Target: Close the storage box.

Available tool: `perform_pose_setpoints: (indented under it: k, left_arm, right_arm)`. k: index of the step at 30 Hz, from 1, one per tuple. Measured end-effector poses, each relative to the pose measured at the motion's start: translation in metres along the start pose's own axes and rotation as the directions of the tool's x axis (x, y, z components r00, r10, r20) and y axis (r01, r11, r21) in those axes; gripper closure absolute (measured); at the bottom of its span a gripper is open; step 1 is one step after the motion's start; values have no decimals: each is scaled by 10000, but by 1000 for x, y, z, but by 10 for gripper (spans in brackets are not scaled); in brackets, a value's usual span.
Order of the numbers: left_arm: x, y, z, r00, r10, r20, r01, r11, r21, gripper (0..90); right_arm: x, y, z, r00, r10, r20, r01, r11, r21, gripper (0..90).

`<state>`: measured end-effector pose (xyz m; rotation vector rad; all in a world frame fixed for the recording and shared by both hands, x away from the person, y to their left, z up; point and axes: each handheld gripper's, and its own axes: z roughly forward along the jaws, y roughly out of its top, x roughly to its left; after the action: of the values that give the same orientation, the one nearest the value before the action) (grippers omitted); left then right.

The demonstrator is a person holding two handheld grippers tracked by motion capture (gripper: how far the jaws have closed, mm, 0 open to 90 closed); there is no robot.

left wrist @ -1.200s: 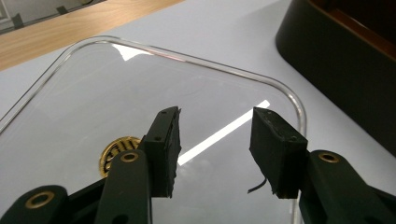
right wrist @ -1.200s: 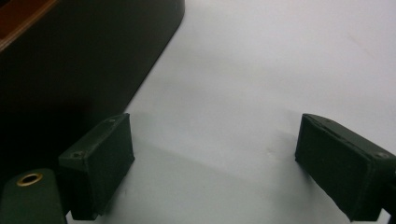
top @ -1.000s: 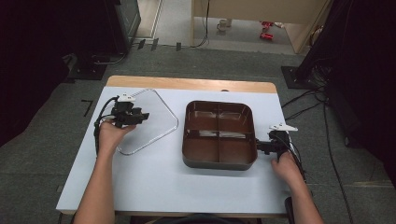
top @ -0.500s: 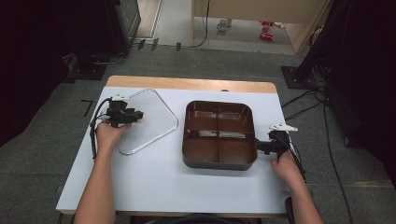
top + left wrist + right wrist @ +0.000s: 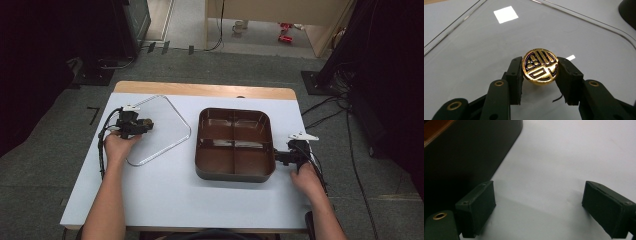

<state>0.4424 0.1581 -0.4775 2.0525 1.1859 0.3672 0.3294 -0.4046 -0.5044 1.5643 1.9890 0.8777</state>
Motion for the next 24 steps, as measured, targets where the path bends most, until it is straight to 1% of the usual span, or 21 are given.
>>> perform_pose_setpoints:
  k: [2, 5, 7, 9, 15, 16, 20, 21, 24]
  left_arm:
    - [0, 0, 0, 10000, -84, 33, 84, 10000, -2, 589]
    - [-1, 2, -1, 9999, -113, -82, 114, 9999, 88, 590]
    - [-2, 3, -1, 9999, -161, -52, 162, 9997, 159, 590]
    - [-3, 4, -3, 9999, -117, -46, 118, 9997, 231, 591]
    - [-8, 9, -12, 9999, 2, -111, -2, 10000, 62, 591]
    - [-8, 10, -13, 10000, -46, -52, 46, 10000, 55, 591]
    - [-9, 14, -21, 9983, -350, 475, 351, 9994, -11, 592]
    - [-10, 15, -23, 9979, -336, 554, 338, 9994, -24, 592]
    - [-16, 20, -30, 9985, -137, 522, 143, 9998, -106, 592]
  right_arm:
    - [0, 0, 0, 10000, -1, -1, 1, 10000, -3, 108]
    - [0, 0, 0, 10000, -3, -4, 3, 10000, -6, 107]
    - [0, 0, 0, 10000, -6, -5, 6, 10000, -3, 107]
    - [0, 0, 0, 10000, -1, -3, 1, 10000, -1, 108]
    - [0, 0, 0, 10000, 6, -4, -6, 10000, 0, 107]
    - [0, 0, 0, 10000, 4, -3, -4, 10000, -2, 107]
    - [0, 0, 0, 10000, 3, -4, -3, 10000, -3, 107]
    - [0, 0, 0, 10000, -3, -4, 3, 10000, -7, 108]
    - [0, 0, 0, 10000, 3, -4, -3, 10000, -2, 107]
